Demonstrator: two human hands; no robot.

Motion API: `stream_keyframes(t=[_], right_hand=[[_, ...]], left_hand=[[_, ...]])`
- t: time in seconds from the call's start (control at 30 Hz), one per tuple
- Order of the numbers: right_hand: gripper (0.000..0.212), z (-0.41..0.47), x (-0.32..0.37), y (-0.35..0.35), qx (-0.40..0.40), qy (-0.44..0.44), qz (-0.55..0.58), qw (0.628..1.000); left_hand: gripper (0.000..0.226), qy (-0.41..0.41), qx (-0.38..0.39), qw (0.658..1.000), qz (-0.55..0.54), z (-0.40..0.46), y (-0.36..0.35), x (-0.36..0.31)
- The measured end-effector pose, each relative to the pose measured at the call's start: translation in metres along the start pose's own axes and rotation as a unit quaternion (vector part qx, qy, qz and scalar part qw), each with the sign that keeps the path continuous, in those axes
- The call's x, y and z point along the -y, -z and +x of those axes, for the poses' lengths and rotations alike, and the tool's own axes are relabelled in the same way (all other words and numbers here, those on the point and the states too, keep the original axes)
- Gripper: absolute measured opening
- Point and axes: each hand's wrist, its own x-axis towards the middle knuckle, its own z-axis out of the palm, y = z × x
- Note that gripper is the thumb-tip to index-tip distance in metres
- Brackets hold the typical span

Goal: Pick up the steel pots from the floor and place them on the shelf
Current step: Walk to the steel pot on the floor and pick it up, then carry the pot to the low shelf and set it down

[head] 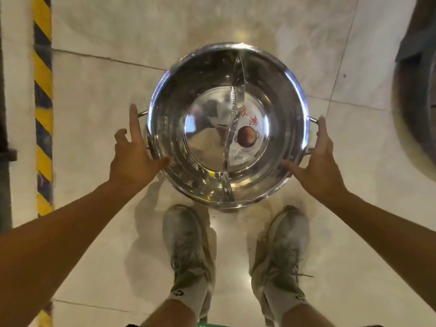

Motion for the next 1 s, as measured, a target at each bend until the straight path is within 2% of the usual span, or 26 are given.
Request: stream_keyframes(t=[0.1, 0.2, 0.37, 0.53, 0.7, 0.83, 1.0], right_hand=[[0.116, 0.01, -0.011, -0.008, -0.041, 0.016, 0.019, 0.999], [0.111, 0.008, -0.007, -0.002, -0.051, 0.017, 0.031, 0.998], [0.106, -0.027, 0.038, 0.052, -0.061, 0.021, 0.021, 0.998], [0.111, -0.086, 0.139, 0.159, -0.065, 0.026, 0.051, 0.996], [0.116, -0.175, 0.267, 0.288, -0.067, 0.077, 0.076, 0.992], [0.111, -0.249, 0.364, 0.382, -0.07, 0.123, 0.079, 0.987], [0.112, -0.319, 0.436, 0.458, -0.053, 0.196, 0.093, 0.975]], left_hand=[[0.126, -0.033, -0.016, 0.999, -0.034, 0.012, -0.017, 0.008], [0.118, -0.031, -0.039, 0.996, -0.077, 0.01, -0.014, 0.007], [0.116, -0.048, -0.053, 0.992, -0.105, -0.028, 0.041, -0.007], [0.118, -0.054, -0.082, 0.985, -0.144, -0.1, 0.17, -0.044], [0.114, -0.122, -0.107, 0.97, -0.181, -0.207, 0.345, -0.093], [0.114, -0.121, -0.159, 0.964, -0.177, -0.308, 0.47, -0.128], [0.116, -0.128, -0.225, 0.949, -0.182, -0.428, 0.547, -0.135]])
